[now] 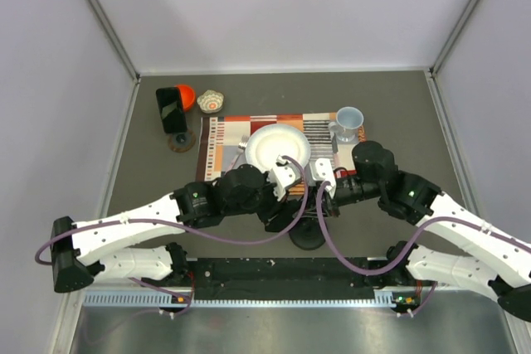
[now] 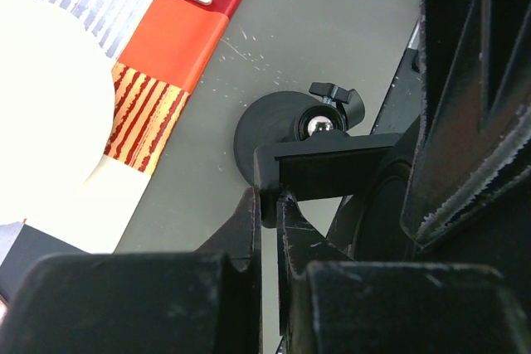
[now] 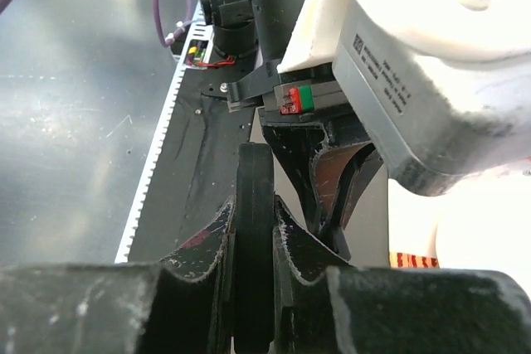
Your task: Place the phone on the phone stand
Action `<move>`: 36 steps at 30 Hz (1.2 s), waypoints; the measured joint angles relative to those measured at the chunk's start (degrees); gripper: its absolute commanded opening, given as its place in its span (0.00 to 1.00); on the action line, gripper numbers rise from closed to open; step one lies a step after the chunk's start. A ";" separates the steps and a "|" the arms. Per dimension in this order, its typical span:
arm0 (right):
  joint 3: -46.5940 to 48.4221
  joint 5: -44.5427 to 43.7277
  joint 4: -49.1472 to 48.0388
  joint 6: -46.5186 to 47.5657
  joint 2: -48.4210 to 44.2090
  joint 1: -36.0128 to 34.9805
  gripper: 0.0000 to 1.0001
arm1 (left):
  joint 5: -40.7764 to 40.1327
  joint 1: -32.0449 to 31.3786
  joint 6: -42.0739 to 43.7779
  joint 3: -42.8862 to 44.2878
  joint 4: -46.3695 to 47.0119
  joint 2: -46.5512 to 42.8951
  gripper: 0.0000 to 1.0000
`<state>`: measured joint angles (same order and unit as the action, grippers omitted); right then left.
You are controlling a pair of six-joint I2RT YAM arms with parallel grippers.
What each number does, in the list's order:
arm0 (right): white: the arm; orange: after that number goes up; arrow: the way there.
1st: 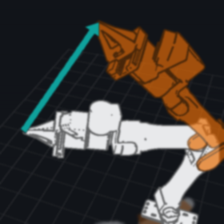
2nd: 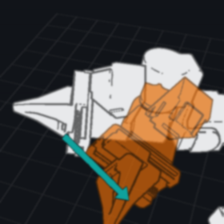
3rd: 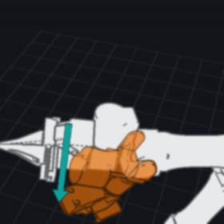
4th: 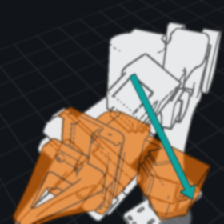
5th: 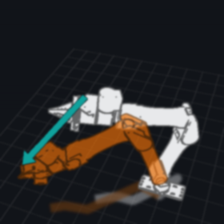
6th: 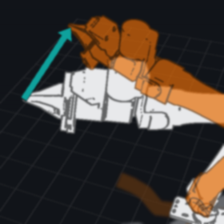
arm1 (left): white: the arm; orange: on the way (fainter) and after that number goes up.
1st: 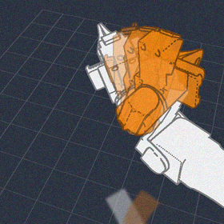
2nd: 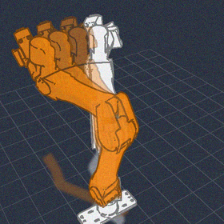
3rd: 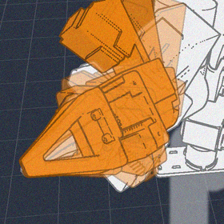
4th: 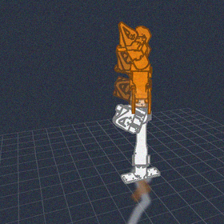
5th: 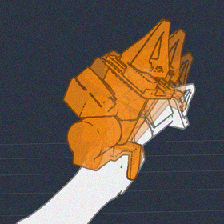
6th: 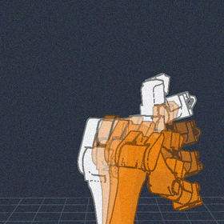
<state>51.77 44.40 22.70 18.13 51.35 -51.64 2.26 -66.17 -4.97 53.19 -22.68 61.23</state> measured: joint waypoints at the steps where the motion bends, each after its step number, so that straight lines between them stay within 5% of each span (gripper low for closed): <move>1: -0.11 -0.13 -0.04 -0.70 -0.07 -0.02 0.00 | -0.72 0.00 -0.52 0.00 0.00 -0.02 0.00; 21: 1.18 -4.50 0.33 -11.67 3.13 0.00 0.00 | -8.22 -1.36 -4.13 -0.31 -3.17 -2.80 0.00; 36: 9.22 -22.93 10.73 -24.90 8.92 -3.48 0.00 | -21.38 -2.62 -10.45 -1.97 -4.98 -6.36 0.00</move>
<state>60.99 21.47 33.43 -6.76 60.27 -55.11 -19.11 -68.79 -15.42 51.22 -27.66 54.87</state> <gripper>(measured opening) 0.142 0.044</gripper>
